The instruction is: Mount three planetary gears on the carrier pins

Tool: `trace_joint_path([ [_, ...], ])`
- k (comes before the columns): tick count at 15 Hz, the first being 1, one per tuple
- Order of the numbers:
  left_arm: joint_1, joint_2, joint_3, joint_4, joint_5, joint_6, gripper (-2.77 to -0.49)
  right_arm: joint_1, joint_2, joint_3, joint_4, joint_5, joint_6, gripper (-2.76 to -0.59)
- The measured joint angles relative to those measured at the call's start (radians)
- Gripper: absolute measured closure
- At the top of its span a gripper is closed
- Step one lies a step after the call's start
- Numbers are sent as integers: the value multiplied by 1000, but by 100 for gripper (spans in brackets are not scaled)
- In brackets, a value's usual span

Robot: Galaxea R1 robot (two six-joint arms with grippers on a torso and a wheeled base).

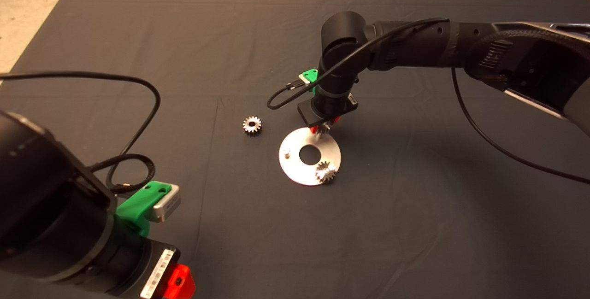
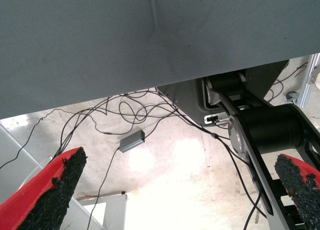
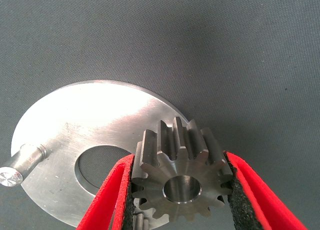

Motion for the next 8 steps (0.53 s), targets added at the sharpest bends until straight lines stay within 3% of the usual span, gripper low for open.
trace_joint_path([
  [8,0,0,0,0,0,0,-275,2,3,-11,24,-1,7,-108],
])
